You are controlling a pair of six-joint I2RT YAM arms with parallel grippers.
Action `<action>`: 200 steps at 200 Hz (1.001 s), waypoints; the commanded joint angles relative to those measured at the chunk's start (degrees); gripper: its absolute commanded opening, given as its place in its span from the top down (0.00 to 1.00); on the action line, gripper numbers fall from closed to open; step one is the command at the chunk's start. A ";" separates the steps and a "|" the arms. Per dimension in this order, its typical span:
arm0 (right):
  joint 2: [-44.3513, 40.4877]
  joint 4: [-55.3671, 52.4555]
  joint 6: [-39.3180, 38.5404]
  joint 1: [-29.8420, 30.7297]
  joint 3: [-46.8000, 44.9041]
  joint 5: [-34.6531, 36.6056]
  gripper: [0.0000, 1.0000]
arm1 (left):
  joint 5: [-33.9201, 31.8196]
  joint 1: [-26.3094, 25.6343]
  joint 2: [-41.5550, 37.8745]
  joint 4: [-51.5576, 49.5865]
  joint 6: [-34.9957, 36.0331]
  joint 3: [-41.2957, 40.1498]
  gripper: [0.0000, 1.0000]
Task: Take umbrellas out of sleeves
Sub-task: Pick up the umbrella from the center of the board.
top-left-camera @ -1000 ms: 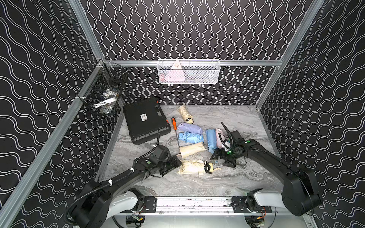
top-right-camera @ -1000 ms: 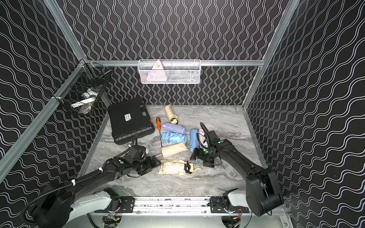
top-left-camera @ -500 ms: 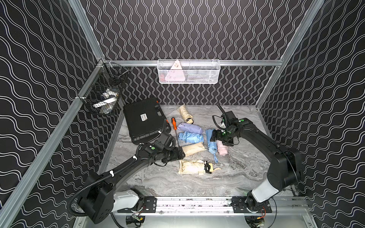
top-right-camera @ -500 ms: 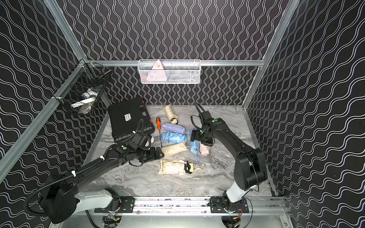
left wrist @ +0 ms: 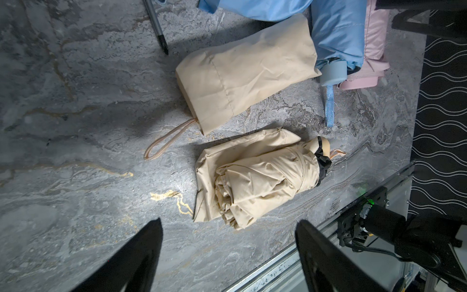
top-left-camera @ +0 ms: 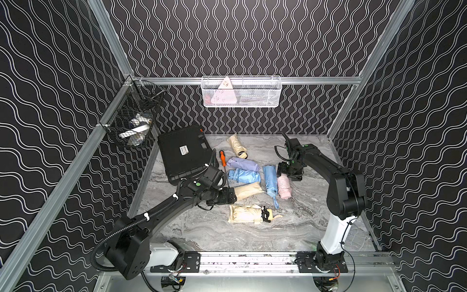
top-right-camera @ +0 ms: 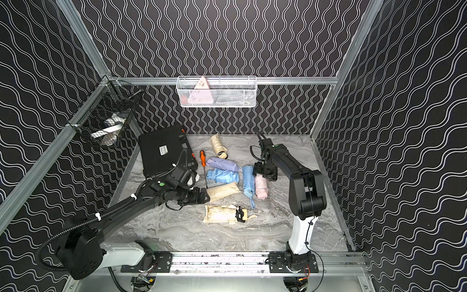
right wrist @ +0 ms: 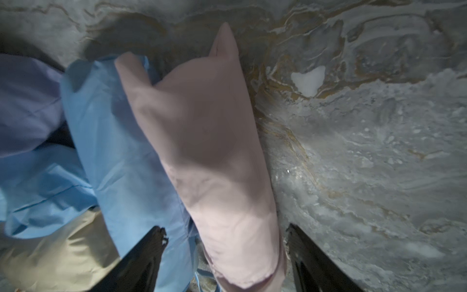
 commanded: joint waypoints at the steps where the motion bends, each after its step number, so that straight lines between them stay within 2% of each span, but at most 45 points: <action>1: 1.80 -0.86 -0.82 -0.27 0.93 1.22 0.21 | 1.77 0.77 0.22 -1.34 2.51 0.40 0.12; 43: 5.55 -0.39 -0.70 -1.40 1.66 2.30 0.22 | 2.97 1.71 -0.70 -1.19 2.87 -1.53 0.13; 130: 7.63 1.71 -0.82 -3.01 -0.27 1.99 0.27 | 3.93 1.79 0.33 -1.09 3.57 -1.72 0.12; 167: 7.97 1.98 -0.23 -3.46 -0.53 0.82 0.38 | 4.64 1.79 1.21 -0.59 3.13 -1.57 0.13; 200: 6.28 2.93 0.07 -3.89 -1.88 -1.19 0.53 | 5.06 2.06 1.84 0.41 2.37 -1.72 0.13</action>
